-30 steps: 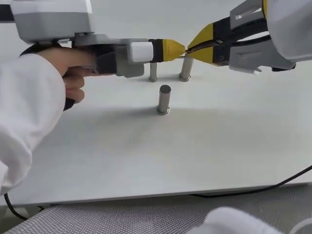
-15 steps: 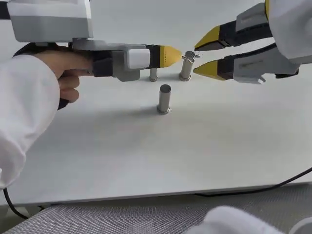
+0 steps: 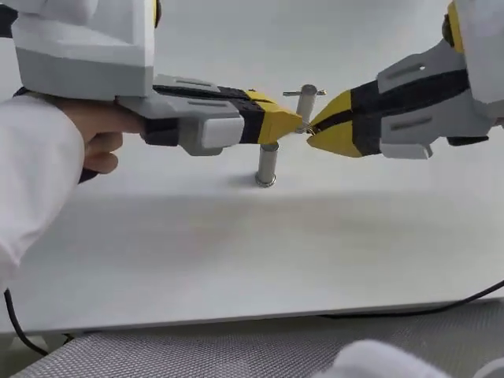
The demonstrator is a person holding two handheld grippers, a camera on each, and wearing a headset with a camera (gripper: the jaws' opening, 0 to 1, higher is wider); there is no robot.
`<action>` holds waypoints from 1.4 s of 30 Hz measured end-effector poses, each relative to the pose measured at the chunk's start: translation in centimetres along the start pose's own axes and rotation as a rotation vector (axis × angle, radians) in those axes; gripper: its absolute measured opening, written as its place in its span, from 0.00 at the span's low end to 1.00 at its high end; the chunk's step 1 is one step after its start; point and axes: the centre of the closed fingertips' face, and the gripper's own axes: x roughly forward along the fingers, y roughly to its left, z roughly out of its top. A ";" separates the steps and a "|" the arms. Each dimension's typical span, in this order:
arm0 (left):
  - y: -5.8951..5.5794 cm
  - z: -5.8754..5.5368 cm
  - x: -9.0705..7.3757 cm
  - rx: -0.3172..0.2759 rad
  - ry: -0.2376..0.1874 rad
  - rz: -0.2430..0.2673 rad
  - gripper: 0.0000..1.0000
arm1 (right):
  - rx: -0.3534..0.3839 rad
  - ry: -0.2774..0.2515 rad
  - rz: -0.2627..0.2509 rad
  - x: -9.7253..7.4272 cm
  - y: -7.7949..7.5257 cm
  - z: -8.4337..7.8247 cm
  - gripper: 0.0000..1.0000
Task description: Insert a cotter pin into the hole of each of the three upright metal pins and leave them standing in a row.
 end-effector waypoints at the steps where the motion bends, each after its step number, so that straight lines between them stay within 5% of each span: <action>1: -0.1 -0.3 0.0 0.016 0.015 -0.006 0.00 | 0.001 0.001 0.010 0.1 0.1 -0.3 0.00; 4: -0.3 -0.8 -0.1 0.074 0.035 -0.018 0.00 | 0.009 0.005 0.022 0.1 0.4 -0.5 0.00; 8: -0.8 -1.9 -0.1 0.258 0.088 -0.045 0.01 | 0.026 0.009 0.053 0.2 0.9 -0.8 0.00; 12: -1.2 -3.1 0.1 0.317 0.148 -0.042 0.01 | 0.034 0.015 0.069 0.4 1.4 -1.1 0.00; 22: 0.1 -3.2 0.1 0.370 0.169 0.008 0.04 | 0.036 0.024 0.049 0.5 1.2 -1.2 0.00; 27: 2.2 -3.4 -0.5 0.407 0.188 0.075 0.23 | 0.036 0.080 0.017 0.5 0.4 -2.4 0.00; 30: 2.9 -3.7 -0.5 0.397 0.202 0.091 0.23 | 0.060 0.091 0.009 0.7 -0.3 -3.0 0.00; 32: 3.3 -3.7 -0.4 0.392 0.203 0.100 0.23 | 0.046 0.148 -0.010 0.7 -0.7 -4.0 0.00; 42: 4.6 -4.8 0.9 0.403 0.244 0.123 0.22 | 0.100 0.167 -0.012 1.1 -1.4 -5.4 0.00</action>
